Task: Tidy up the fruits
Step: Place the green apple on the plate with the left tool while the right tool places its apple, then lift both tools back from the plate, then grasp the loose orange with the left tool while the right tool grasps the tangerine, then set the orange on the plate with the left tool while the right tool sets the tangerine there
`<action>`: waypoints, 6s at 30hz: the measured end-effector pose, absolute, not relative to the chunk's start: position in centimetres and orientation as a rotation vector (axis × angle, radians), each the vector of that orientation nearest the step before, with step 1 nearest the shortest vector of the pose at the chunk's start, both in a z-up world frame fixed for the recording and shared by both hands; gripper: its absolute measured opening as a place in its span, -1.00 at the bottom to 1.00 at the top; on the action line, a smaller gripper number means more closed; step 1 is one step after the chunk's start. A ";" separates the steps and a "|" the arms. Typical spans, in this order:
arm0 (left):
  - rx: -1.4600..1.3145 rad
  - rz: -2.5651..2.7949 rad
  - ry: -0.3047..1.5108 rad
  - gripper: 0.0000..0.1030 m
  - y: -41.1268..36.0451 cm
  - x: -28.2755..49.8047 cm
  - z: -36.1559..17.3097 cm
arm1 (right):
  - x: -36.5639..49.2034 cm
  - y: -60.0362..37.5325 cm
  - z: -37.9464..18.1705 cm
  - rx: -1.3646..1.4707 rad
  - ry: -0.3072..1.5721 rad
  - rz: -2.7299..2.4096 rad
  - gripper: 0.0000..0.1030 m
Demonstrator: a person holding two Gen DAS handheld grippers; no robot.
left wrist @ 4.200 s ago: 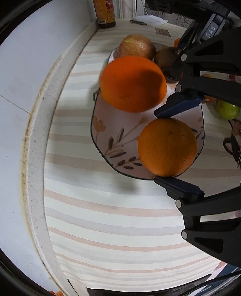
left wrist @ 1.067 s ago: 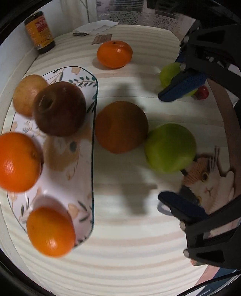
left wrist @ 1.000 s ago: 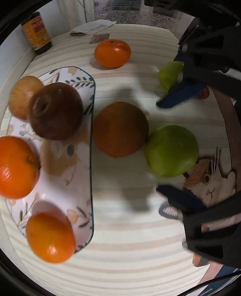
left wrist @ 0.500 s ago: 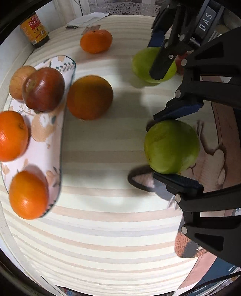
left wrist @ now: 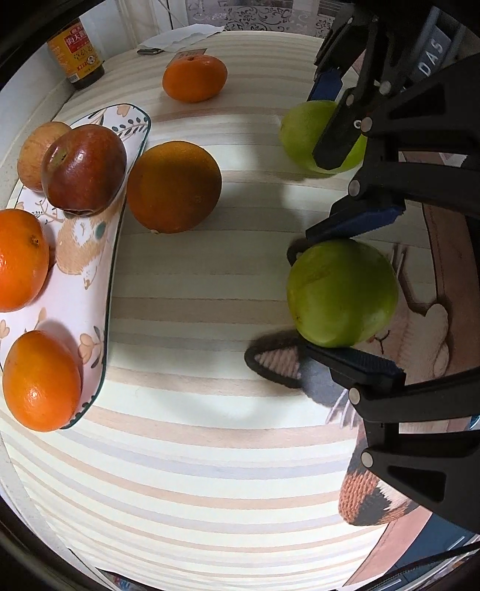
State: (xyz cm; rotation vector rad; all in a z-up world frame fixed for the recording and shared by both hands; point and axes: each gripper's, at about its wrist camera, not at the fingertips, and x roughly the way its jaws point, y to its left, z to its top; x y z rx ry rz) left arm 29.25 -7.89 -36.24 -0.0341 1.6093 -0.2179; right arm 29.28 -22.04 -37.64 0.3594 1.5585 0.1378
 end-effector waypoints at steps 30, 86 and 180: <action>-0.274 -0.220 1.609 0.02 -1.3 52.6 -29.9 | 45.6 -15.2 -31.9 0.452 1.366 0.198 0.12; 0.049 -0.130 1.109 0.79 -3.5 29.1 -16.1 | 25.8 -23.3 -16.9 0.144 1.106 -0.079 0.87; -0.098 -0.228 1.455 0.06 -7.4 32.7 -29.4 | 29.9 -27.5 -35.6 0.436 1.447 0.152 0.30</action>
